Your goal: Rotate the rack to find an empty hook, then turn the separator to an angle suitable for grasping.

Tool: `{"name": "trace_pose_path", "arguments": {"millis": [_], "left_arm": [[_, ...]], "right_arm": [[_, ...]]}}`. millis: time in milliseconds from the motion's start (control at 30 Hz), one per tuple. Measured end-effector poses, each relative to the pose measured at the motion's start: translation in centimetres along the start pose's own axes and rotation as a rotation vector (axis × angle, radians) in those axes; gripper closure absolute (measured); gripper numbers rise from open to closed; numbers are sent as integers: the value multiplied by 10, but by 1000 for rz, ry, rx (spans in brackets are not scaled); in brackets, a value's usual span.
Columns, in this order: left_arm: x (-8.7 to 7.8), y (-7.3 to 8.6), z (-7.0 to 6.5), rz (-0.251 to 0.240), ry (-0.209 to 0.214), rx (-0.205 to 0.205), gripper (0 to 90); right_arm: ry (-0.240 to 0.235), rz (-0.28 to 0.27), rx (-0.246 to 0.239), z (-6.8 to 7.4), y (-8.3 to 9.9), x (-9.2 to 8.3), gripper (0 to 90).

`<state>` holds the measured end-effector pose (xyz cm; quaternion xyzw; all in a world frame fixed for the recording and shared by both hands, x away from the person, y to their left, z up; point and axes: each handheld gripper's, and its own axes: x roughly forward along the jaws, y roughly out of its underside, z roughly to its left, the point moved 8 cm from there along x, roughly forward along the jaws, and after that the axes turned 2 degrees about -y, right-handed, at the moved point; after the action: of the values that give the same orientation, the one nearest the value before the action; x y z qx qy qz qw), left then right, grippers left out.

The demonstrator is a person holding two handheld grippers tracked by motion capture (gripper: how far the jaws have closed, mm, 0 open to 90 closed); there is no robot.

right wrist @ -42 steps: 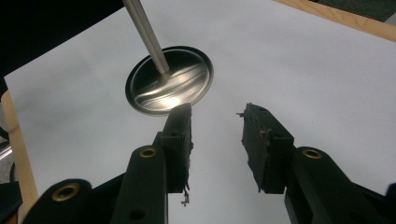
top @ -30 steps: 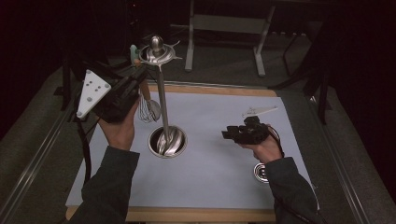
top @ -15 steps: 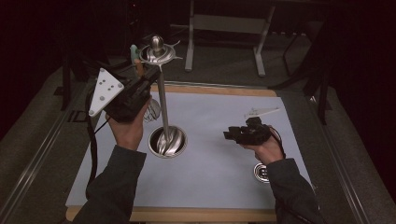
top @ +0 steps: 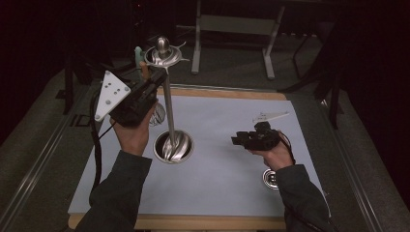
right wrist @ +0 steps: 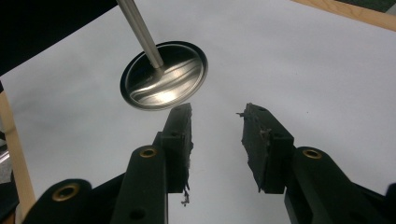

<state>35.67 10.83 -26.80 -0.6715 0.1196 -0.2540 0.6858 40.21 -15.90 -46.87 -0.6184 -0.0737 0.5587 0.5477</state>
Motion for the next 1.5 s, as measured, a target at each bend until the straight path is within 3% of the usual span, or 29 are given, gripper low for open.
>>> {"name": "trace_pose_path", "arguments": {"millis": [600, 800, 1267, 1500], "left_arm": [[2, 1, -4, 6, 25, 2, 888], [-2, 5, -3, 3, 55, -1, 886], [-30, 45, 6, 77, 111, 23, 873], [-49, 86, 14, 139, 109, -27, 858]], "right_arm": [[5, -1, 10, -5, 4, -3, 619], [15, -2, 18, -9, 7, -9, 620], [77, 29, 27, -24, 21, -24, 619], [107, 41, 44, -33, 30, -34, 620]]}}
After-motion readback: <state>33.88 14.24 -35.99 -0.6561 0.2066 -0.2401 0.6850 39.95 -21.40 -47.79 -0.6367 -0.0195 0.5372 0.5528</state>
